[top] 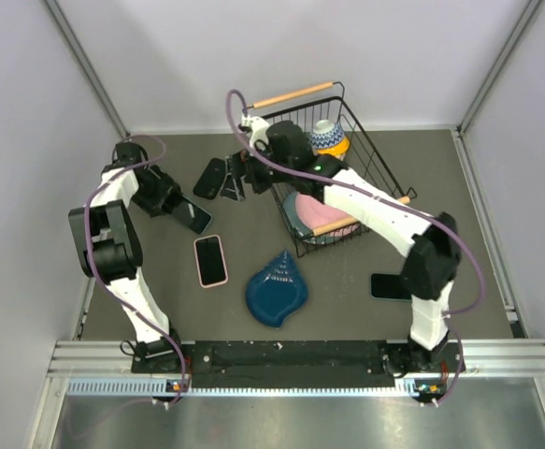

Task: Put the phone into the phone case

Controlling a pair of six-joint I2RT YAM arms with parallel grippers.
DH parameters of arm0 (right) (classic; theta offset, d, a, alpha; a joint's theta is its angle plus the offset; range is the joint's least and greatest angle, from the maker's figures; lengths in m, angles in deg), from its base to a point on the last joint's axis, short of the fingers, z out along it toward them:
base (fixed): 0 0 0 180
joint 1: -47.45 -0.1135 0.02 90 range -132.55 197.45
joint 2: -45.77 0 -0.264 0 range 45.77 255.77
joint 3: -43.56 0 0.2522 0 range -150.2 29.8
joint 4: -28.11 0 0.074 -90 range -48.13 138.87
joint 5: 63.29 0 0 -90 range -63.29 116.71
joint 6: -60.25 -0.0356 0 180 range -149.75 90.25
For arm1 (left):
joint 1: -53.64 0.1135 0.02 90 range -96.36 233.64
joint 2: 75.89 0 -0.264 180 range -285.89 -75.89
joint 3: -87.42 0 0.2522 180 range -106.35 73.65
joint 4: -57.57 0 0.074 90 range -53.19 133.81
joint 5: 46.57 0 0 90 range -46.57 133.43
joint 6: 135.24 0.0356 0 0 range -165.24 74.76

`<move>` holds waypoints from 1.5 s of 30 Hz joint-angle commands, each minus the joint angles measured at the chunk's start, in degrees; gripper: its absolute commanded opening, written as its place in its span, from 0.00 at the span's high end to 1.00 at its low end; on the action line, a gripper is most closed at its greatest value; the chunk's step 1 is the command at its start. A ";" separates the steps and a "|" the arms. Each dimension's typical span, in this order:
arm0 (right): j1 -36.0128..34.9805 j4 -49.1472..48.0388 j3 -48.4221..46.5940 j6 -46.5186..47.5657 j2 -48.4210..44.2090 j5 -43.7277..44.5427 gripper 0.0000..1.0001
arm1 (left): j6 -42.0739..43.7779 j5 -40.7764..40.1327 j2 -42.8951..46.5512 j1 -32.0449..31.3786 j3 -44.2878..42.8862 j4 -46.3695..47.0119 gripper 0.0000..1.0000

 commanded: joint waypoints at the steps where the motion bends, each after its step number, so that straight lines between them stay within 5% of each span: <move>1: -2.58 -2.05 -9.98 3.60 9.27 2.45 0.04 | 5.01 5.69 4.79 0.50 1.65 8.05 1.00; 11: -5.31 -3.18 -25.90 9.06 27.74 9.06 0.05 | 6.78 16.41 6.81 1.20 6.31 18.07 1.00; 26: -5.22 -16.64 -23.89 14.24 36.71 12.40 0.03 | 7.92 24.42 6.55 2.08 9.83 24.49 1.00; 36: -5.22 -18.84 -24.85 10.64 40.23 8.27 0.16 | 7.92 29.08 6.19 2.70 11.93 28.00 1.00; 40: -5.22 -18.75 -25.20 10.64 40.41 7.91 0.42 | 7.66 30.31 5.58 2.78 12.37 28.89 1.00; 44: -5.22 -18.66 -25.91 10.38 40.32 8.61 0.80 | 7.48 30.75 5.84 2.78 13.16 29.68 1.00; 45: -5.22 -18.66 -26.08 10.46 40.23 8.87 0.87 | 7.48 30.75 6.19 2.78 13.34 29.77 0.91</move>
